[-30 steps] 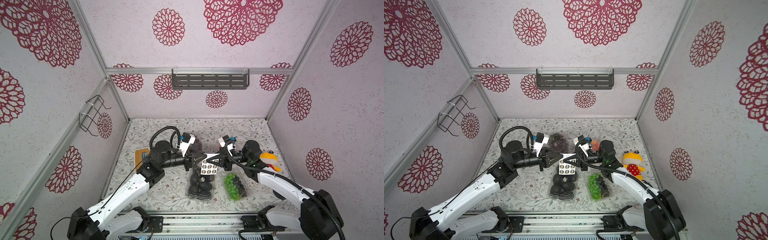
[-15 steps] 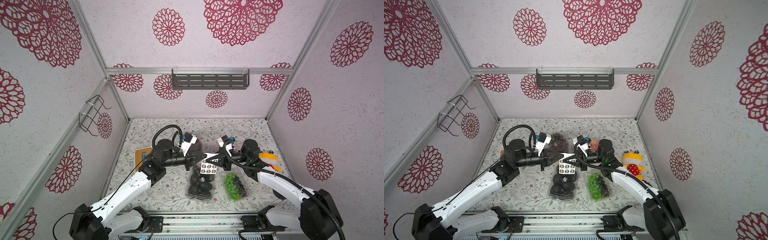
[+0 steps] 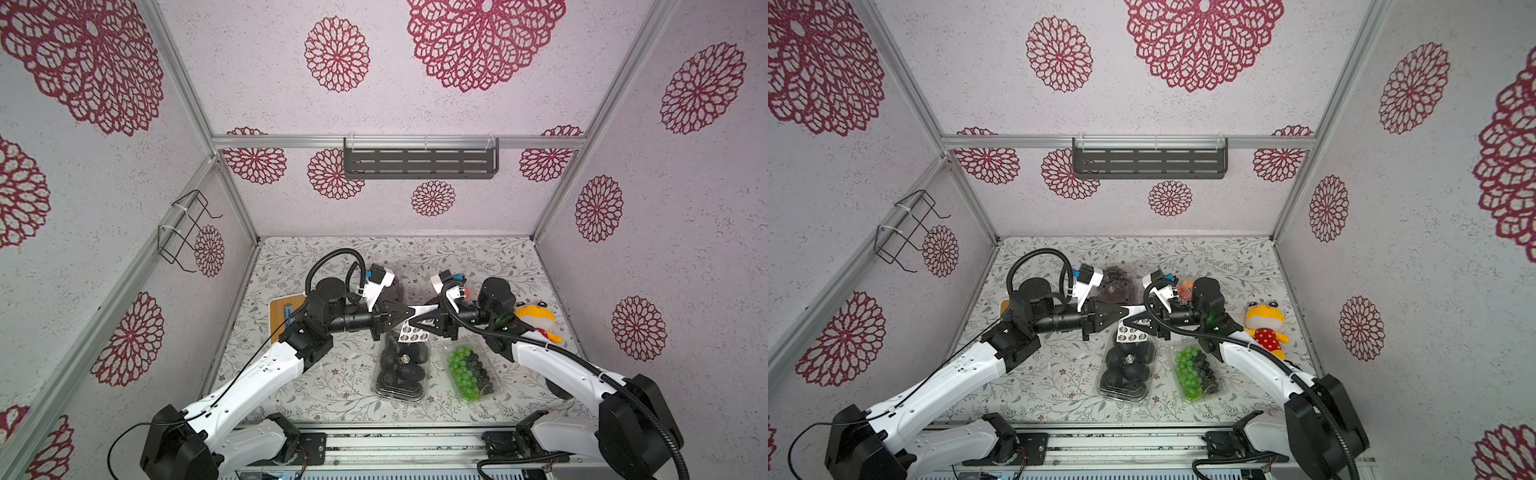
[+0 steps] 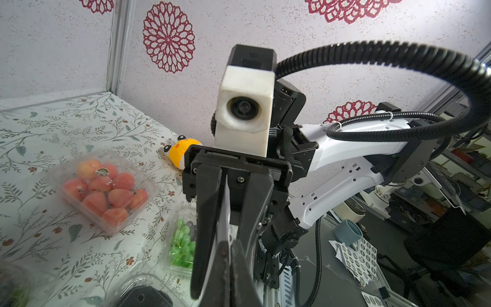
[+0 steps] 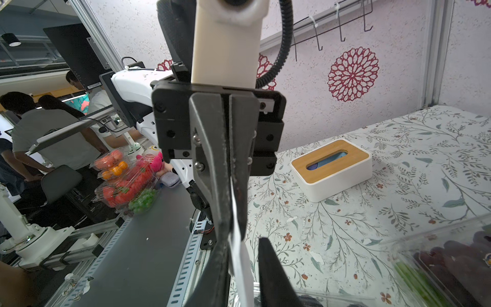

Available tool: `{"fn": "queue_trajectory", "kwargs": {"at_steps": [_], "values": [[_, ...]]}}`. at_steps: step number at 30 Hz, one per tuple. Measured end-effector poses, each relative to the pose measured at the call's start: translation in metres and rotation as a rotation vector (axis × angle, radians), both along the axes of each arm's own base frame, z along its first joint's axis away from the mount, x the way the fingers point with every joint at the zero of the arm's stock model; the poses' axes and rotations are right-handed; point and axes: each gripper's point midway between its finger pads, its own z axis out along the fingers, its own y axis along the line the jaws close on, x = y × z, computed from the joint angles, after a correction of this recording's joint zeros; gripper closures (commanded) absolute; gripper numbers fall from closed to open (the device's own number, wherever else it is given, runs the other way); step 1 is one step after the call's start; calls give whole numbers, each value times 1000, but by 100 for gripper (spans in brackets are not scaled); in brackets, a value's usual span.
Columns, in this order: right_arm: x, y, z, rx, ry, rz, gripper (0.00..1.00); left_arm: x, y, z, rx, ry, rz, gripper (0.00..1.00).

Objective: Label fruit boxes
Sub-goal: Adjust the label sticker, then tear off the label from the label sticker.

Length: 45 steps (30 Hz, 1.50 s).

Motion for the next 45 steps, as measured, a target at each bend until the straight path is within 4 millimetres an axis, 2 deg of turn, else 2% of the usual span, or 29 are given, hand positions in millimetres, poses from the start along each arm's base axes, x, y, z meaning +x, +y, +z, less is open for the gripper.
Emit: {"fn": "queue_trajectory", "kwargs": {"at_steps": [4, 8, 16, 17, 18, 22, 26, 33, 38, 45], "values": [[3, 0, 4, -3, -5, -26, 70, 1, 1, 1, -3, -5, 7, 100], [3, -5, 17, 17, -45, -82, 61, 4, 5, 2, -3, -11, 41, 100], [10, -32, 41, 46, -180, -360, 58, 18, 15, 2, 4, -2, 144, 100], [10, -35, 42, 45, -198, -389, 53, 20, 16, 0, 8, 7, 158, 100], [9, -36, 43, 44, -220, -415, 41, 22, 17, -2, 14, 19, 171, 100], [4, -35, 42, 19, -295, -472, 43, 31, 21, -7, 37, 64, 231, 100], [3, -28, 36, -19, -334, -482, 54, 36, 21, -7, 36, 90, 252, 100], [17, -4, 17, -91, -294, -418, 54, 41, 21, -14, 50, 118, 275, 100], [24, 2, 5, -127, -266, -409, 54, 44, 20, -19, 61, 127, 280, 100], [30, 8, 0, -147, -250, -405, 60, 46, 21, -19, 61, 125, 289, 100]]}}
